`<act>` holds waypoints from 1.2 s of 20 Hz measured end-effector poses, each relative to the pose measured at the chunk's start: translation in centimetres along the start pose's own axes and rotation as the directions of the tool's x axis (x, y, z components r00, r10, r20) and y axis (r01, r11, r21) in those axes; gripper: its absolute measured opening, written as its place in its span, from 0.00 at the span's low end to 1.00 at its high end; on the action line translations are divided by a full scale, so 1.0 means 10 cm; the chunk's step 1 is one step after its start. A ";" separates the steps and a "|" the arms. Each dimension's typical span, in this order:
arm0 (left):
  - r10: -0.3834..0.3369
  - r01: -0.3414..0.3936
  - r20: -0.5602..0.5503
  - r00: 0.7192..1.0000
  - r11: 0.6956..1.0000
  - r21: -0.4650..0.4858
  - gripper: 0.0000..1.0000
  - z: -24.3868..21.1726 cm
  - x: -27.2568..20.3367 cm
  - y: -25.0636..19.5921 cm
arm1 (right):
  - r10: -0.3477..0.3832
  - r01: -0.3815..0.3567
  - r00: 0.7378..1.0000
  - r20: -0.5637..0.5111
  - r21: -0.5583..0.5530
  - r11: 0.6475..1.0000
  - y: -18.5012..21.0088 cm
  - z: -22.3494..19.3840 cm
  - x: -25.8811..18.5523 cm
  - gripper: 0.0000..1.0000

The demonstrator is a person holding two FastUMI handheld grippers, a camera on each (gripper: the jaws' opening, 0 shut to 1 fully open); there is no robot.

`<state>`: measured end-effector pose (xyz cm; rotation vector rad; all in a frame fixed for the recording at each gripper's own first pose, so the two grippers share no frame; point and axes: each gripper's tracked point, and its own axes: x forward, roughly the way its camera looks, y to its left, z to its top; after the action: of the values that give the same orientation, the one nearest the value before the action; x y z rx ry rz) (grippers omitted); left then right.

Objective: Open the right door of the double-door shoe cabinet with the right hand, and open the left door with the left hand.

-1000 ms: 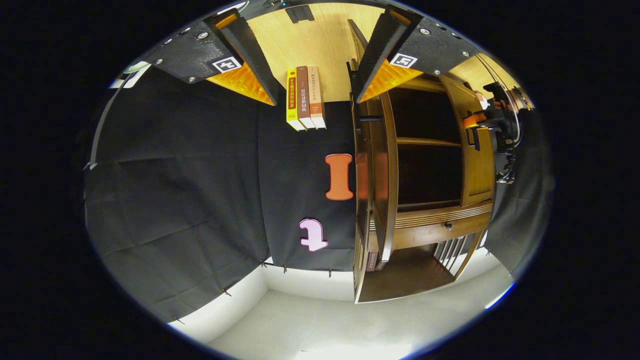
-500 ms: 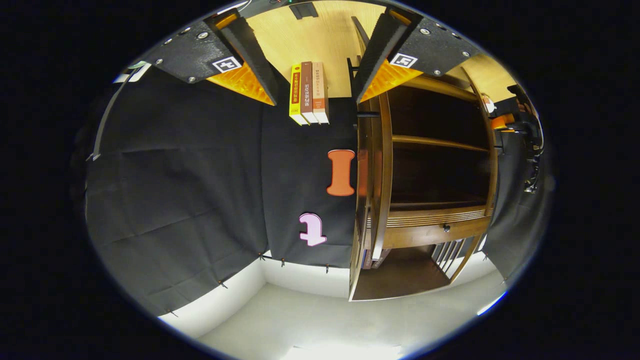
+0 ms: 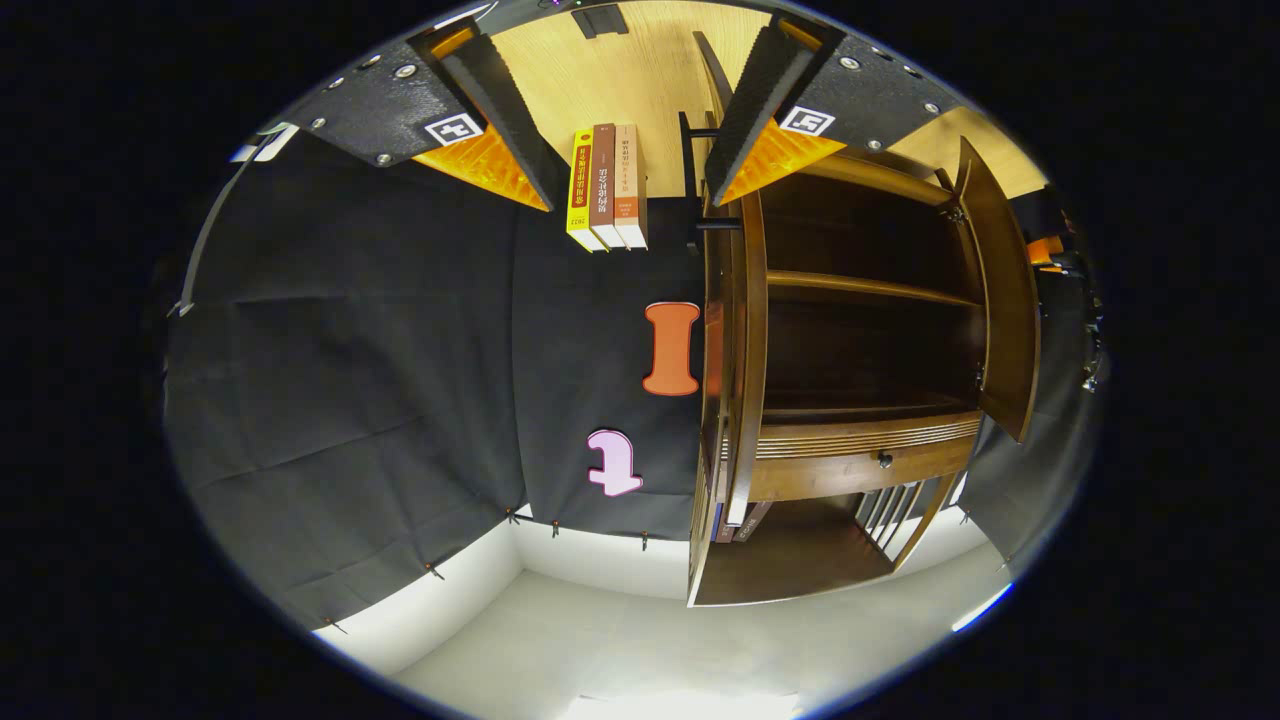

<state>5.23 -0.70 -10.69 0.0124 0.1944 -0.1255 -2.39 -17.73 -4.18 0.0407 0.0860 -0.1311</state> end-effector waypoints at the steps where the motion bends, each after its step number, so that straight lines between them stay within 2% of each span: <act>1: 0.000 0.000 -0.006 1.000 1.000 -0.014 0.28 -0.02 -0.02 0.09 | 0.006 -0.006 1.000 0.000 0.005 1.000 0.03 0.01 0.01 0.92; 2: 0.002 -0.002 -0.004 1.000 1.000 -0.003 0.21 -0.02 -0.04 0.17 | 0.014 -0.014 1.000 -0.002 0.009 1.000 0.06 0.02 0.01 0.92; 3: -0.004 0.004 -0.003 1.000 1.000 0.026 0.23 -0.03 -0.06 0.22 | 0.017 -0.017 1.000 -0.001 0.007 1.000 0.08 0.03 0.02 0.92; 4: -0.006 0.006 0.003 1.000 0.999 0.050 0.23 -0.02 -0.10 0.29 | 0.022 -0.022 1.000 -0.002 0.003 1.000 0.09 0.04 0.03 0.86; 5: -0.008 0.008 0.007 1.000 0.998 0.064 0.24 -0.01 -0.12 0.37 | 0.024 -0.024 1.000 -0.005 0.001 1.000 0.11 0.05 0.03 0.92; 6: -0.008 0.008 0.008 1.000 0.997 0.070 0.24 -0.03 -0.13 0.47 | 0.021 -0.021 1.000 -0.007 -0.003 1.000 0.11 0.05 0.02 0.92; 7: -0.002 0.002 0.006 1.000 0.998 0.070 0.20 -0.04 -0.14 0.59 | 0.016 -0.016 1.000 -0.006 -0.009 1.000 0.12 0.05 0.01 0.92; 8: 0.012 -0.012 0.001 1.000 0.998 0.059 0.22 -0.03 -0.14 0.71 | 0.011 -0.012 1.000 -0.007 -0.013 1.000 0.12 0.06 0.01 0.92; 9: 0.035 -0.035 -0.004 0.999 0.998 0.055 0.22 -0.02 -0.14 0.85 | 0.010 -0.011 1.000 -0.008 -0.016 1.000 0.13 0.05 0.00 0.98; 10: 0.046 -0.046 -0.008 0.999 0.998 0.047 0.18 -0.03 -0.14 1.00 | 0.010 -0.010 1.000 -0.013 -0.019 1.000 0.14 0.05 0.00 0.92; 11: 0.028 -0.028 -0.002 1.000 1.000 0.013 0.11 -0.03 -0.17 1.03 | 0.008 -0.008 1.000 -0.018 -0.021 1.000 0.13 0.04 0.00 0.92; 12: 0.016 -0.016 -0.010 1.000 1.000 -0.017 0.11 -0.04 -0.18 1.07 | 0.007 -0.008 1.000 -0.023 -0.020 1.000 0.14 0.04 0.00 0.92; 13: -0.002 0.002 -0.007 1.000 1.000 -0.023 0.07 -0.05 -0.19 1.11 | 0.005 -0.006 1.000 -0.026 -0.011 1.000 0.14 0.05 0.00 0.92; 15: -0.030 0.030 -0.012 0.999 0.999 -0.010 0.07 -0.06 -0.19 1.12 | -0.001 0.002 1.000 -0.025 0.024 1.000 0.15 0.07 0.00 0.92; 16: -0.052 0.052 -0.016 0.999 0.999 -0.005 0.11 -0.06 -0.19 1.12 | -0.005 0.006 1.000 -0.022 0.043 0.999 0.15 0.09 0.00 0.92; 17: -0.081 0.081 -0.012 0.997 0.997 -0.009 0.07 -0.06 -0.19 1.15 | -0.009 0.011 1.000 -0.021 0.061 0.998 0.14 0.10 0.00 0.92; 18: -0.096 0.096 -0.011 0.995 0.995 -0.016 0.11 -0.05 -0.18 1.21 | -0.020 0.022 1.000 -0.020 0.076 0.997 0.12 0.11 0.00 0.92; 19: -0.105 0.105 -0.013 0.994 0.994 -0.025 0.07 -0.06 -0.19 1.30 | -0.034 0.036 0.999 -0.019 0.087 0.996 0.08 0.12 0.01 0.92; 20: -0.121 0.121 -0.015 0.993 0.992 -0.034 0.07 -0.07 -0.19 1.33 | -0.044 0.045 0.999 -0.017 0.095 0.994 0.06 0.14 0.00 0.92; 21: -0.136 0.136 -0.012 0.991 0.990 -0.042 0.11 -0.07 -0.17 1.36 | -0.049 0.050 0.999 -0.017 0.100 0.994 0.04 0.15 0.01 0.92; 22: -0.148 0.148 -0.012 0.989 0.988 -0.044 0.11 -0.07 -0.16 1.38 | -0.053 0.054 0.998 -0.016 0.103 0.993 0.02 0.17 0.01 0.98; 23: -0.157 0.156 -0.014 0.988 0.987 -0.037 0.11 -0.08 -0.15 1.43 | -0.058 0.059 0.998 -0.014 0.105 0.993 0.00 0.20 0.01 0.86; 24: -0.164 0.163 -0.025 0.986 0.986 -0.035 0.11 -0.07 -0.15 1.42 | -0.064 0.064 0.998 -0.011 0.108 0.992 -0.02 0.23 0.02 0.92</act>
<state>5.41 13.62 -11.12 -0.0349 0.2248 -0.2859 -2.07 -18.02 -1.93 0.1466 0.0877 -0.1996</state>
